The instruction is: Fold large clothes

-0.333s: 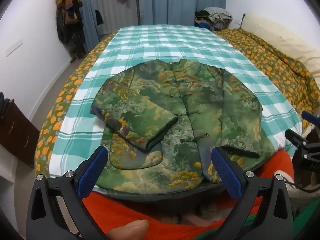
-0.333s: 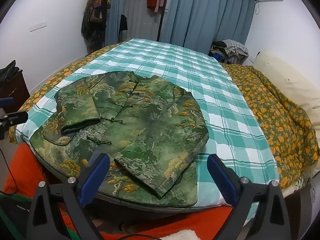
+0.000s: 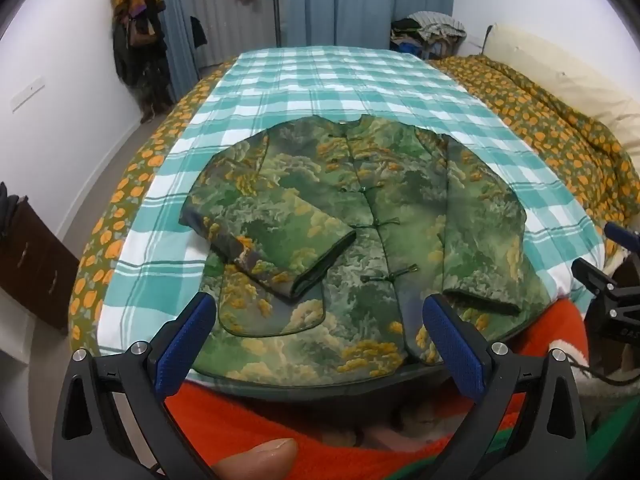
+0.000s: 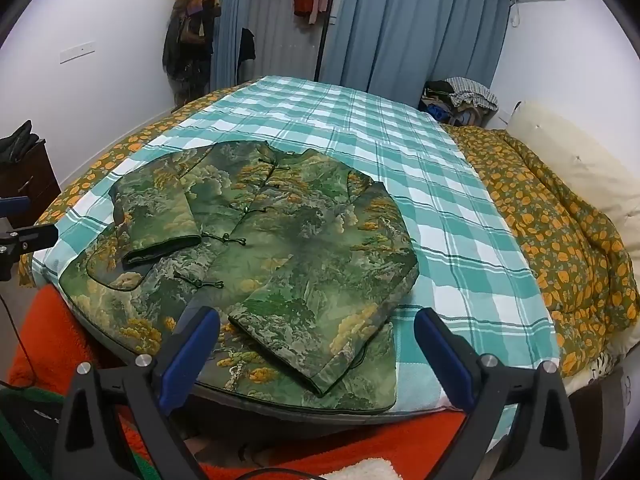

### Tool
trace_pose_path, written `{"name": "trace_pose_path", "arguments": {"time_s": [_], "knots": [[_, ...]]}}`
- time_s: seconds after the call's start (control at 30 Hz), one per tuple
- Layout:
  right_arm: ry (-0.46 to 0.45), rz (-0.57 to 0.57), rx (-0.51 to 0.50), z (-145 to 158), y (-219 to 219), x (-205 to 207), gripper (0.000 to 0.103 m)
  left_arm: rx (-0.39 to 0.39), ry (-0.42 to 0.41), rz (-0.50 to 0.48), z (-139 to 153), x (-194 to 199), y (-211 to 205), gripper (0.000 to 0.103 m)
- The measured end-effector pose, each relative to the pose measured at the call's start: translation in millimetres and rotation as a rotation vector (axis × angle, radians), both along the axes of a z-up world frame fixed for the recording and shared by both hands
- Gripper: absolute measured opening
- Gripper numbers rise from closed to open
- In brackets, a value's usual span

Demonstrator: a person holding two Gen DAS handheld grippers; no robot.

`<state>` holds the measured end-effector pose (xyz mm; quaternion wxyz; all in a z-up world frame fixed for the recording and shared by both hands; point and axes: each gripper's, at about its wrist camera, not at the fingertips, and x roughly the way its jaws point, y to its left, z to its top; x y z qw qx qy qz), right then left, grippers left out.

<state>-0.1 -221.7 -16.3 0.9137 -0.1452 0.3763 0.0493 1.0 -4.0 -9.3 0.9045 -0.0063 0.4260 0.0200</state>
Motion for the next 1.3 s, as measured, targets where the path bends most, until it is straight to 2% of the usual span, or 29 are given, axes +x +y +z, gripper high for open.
{"name": "trace_pose_path", "arguments": {"time_s": [0.87,1.3], "knots": [[0.009,0.0,0.007,-0.6,0.3,1.1,0.099,0.002,0.005,-0.008,-7.8,-0.9,-4.8,0.103],[0.017,0.003,0.009,-4.2,1.4,2.6,0.099,0.001,0.009,-0.006,-2.3,0.1,-2.5,0.103]]}}
